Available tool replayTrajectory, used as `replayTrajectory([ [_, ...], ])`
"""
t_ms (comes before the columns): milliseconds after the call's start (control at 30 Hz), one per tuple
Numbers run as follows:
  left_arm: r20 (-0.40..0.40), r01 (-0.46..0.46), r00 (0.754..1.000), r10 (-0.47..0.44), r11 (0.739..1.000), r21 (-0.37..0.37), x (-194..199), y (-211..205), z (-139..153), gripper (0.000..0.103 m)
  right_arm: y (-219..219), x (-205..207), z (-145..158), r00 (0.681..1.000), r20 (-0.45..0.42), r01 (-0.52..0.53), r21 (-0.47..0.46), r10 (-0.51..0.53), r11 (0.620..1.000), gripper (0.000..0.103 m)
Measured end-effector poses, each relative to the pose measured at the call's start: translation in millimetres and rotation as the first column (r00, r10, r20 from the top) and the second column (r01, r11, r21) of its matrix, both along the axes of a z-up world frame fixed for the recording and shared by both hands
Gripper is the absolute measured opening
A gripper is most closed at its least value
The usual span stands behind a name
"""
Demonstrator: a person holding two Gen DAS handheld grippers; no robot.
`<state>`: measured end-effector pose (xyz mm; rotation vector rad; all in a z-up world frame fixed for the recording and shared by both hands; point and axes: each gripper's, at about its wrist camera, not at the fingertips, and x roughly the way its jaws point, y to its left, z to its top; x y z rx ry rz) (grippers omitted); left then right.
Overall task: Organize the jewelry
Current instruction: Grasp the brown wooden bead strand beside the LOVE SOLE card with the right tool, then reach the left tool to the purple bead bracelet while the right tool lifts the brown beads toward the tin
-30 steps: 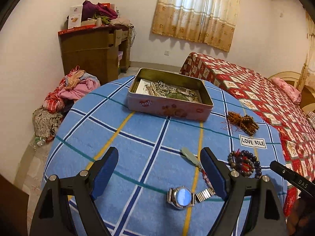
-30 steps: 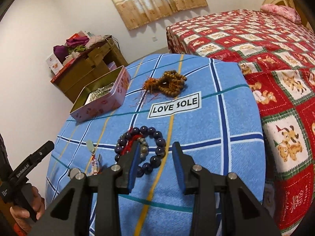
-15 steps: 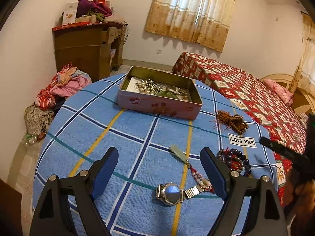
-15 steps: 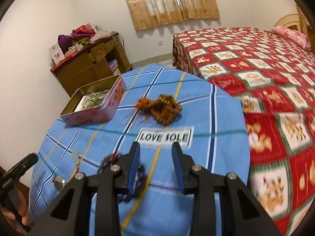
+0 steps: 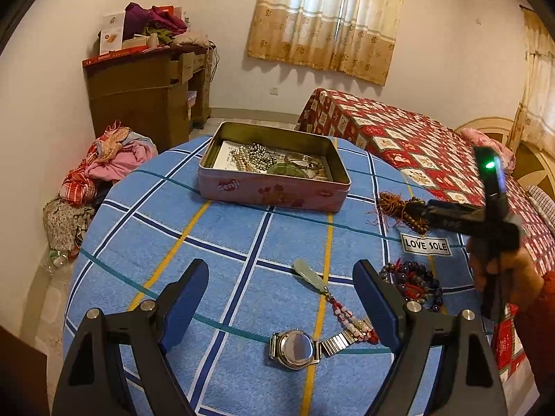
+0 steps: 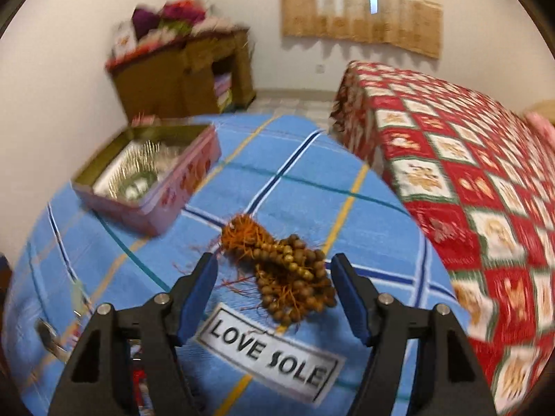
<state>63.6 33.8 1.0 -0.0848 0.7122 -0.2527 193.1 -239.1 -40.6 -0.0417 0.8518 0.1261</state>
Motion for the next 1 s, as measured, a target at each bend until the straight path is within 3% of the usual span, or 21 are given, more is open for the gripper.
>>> replayTrajectory([
  [67, -0.002, 0.002, 1.000, -0.002, 1.000, -0.007, 1, 1, 1, 0.085, -2, 8, -11, 0.998, -0.059, -0.009, -0.006, 0.009, 1.000, 0.063],
  [100, -0.003, 0.002, 1.000, -0.002, 1.000, -0.010, 1, 1, 1, 0.085, -5, 12, -16, 0.996, -0.091, -0.005, 0.013, 0.006, 1.000, 0.054],
  [133, -0.003, 0.003, 1.000, -0.003, 1.000, -0.012, 2, 1, 2, 0.085, -8, 11, -15, 0.996, -0.093, 0.002, 0.022, 0.000, 1.000, 0.038],
  [167, -0.003, 0.004, 1.000, -0.004, 1.000, -0.013, 2, 1, 2, 0.085, -11, 9, -14, 0.996, -0.089, 0.008, 0.026, -0.006, 1.000, 0.032],
  [300, -0.012, 0.016, 1.000, -0.017, 1.000, -0.024, 4, -1, 1, 0.085, -19, -5, -5, 0.997, -0.075, 0.043, 0.094, -0.036, 0.995, 0.024],
  [433, -0.017, 0.041, 0.999, -0.042, 0.998, -0.040, 5, -5, 1, 0.085, -39, -35, 19, 0.997, -0.013, 0.073, 0.387, -0.073, 0.919, 0.024],
  [467, -0.017, 0.049, 0.999, -0.050, 0.998, -0.043, 4, -6, 2, 0.085, -40, -41, 24, 0.997, 0.000, 0.073, 0.424, -0.080, 0.903, 0.024],
  [533, -0.017, 0.074, 0.997, -0.075, 0.996, -0.050, 4, -11, 3, 0.085, -45, -61, 34, 0.996, 0.027, 0.060, 0.551, -0.090, 0.832, 0.024],
  [600, -0.018, 0.112, 0.993, -0.113, 0.993, -0.045, 5, -21, 6, 0.085, -43, -75, 42, 0.993, 0.044, 0.060, 0.594, -0.107, 0.802, 0.024],
  [867, -0.044, 0.277, 0.960, -0.277, 0.961, -0.015, 13, -70, 4, 0.085, -26, -137, 54, 0.962, 0.107, 0.185, 0.412, -0.250, 0.892, 0.024],
  [900, -0.055, 0.298, 0.953, -0.298, 0.954, 0.005, 15, -82, 2, 0.079, -26, -142, 51, 0.962, 0.104, 0.190, 0.406, -0.252, 0.894, 0.024],
  [933, -0.055, 0.307, 0.951, -0.305, 0.951, 0.032, 15, -90, 2, 0.066, -29, -143, 49, 0.963, 0.101, 0.191, 0.405, -0.252, 0.894, 0.024],
  [1000, -0.063, 0.332, 0.943, -0.328, 0.939, 0.088, 18, -106, -2, 0.056, -30, -148, 45, 0.960, 0.094, 0.205, 0.401, -0.262, 0.893, 0.025],
])
